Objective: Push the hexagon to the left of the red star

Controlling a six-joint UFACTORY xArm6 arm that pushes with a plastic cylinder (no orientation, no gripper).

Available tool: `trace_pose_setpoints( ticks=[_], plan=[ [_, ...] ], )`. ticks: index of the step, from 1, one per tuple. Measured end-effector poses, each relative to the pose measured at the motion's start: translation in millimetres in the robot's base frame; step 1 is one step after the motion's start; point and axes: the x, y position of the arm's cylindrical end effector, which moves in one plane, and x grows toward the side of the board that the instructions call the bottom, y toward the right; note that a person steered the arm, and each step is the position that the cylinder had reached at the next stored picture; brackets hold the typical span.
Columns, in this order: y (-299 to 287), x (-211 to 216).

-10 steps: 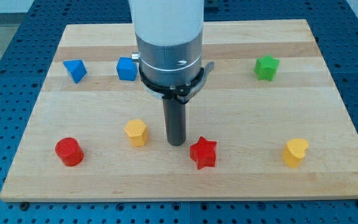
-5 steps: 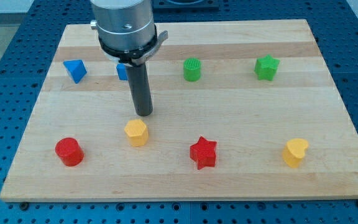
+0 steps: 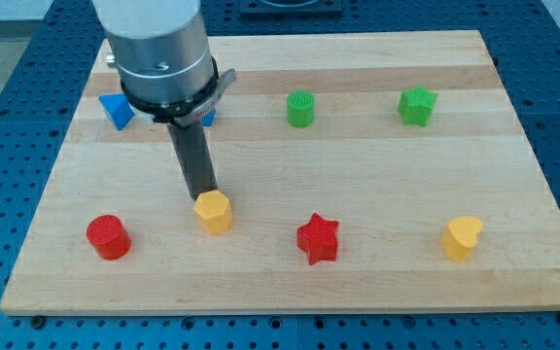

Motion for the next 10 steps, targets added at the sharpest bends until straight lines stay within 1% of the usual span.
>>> trace_pose_setpoints(
  ticks=[2,4,6,7,9,10],
  plan=[
    [0.0,30.7],
    [0.0,31.3],
    [0.0,45.5],
    [0.0,42.2],
    [0.0,-25.2],
    [0.0,-35.4]
  ],
)
